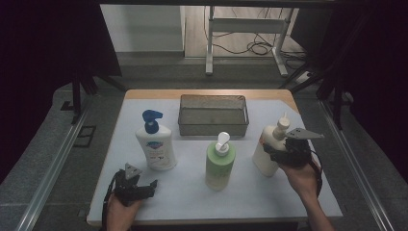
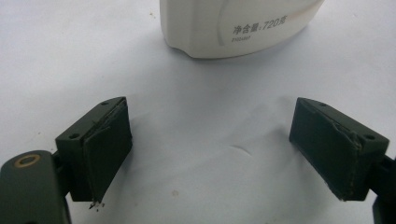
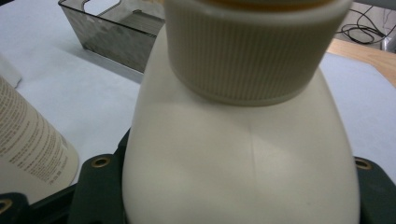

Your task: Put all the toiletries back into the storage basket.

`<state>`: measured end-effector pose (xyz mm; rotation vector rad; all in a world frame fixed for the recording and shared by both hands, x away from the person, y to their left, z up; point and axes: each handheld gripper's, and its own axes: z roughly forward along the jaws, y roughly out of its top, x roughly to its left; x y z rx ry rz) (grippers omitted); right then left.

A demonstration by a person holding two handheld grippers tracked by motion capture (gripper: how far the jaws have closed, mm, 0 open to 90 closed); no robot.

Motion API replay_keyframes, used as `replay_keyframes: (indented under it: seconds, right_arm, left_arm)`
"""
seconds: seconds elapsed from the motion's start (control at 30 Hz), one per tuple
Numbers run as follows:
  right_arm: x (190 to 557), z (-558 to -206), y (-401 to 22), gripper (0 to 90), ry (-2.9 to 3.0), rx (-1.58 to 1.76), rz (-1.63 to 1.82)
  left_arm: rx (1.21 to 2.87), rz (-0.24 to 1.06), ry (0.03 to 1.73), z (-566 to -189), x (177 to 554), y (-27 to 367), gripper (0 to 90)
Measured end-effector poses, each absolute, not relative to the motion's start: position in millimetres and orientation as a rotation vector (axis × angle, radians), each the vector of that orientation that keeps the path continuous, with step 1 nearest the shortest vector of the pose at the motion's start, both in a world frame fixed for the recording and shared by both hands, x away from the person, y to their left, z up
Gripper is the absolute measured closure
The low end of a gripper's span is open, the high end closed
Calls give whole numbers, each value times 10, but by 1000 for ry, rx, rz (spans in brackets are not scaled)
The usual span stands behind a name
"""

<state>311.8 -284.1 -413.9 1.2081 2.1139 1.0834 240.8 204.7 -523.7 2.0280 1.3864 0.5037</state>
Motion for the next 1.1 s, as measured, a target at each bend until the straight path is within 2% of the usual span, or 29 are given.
replay_keyframes:
  seconds: [0.57,1.1]
  right_arm:
    - [3141,-3957,-2887,380,2183,1171,1156]
    - [3236,-3668,-2645,380,2255,1047,1188]
  left_arm:
    - [2024,504,1388,-5238,2408,2045,126]
    - [2023,503,1388,-5238,2408,2045,125]
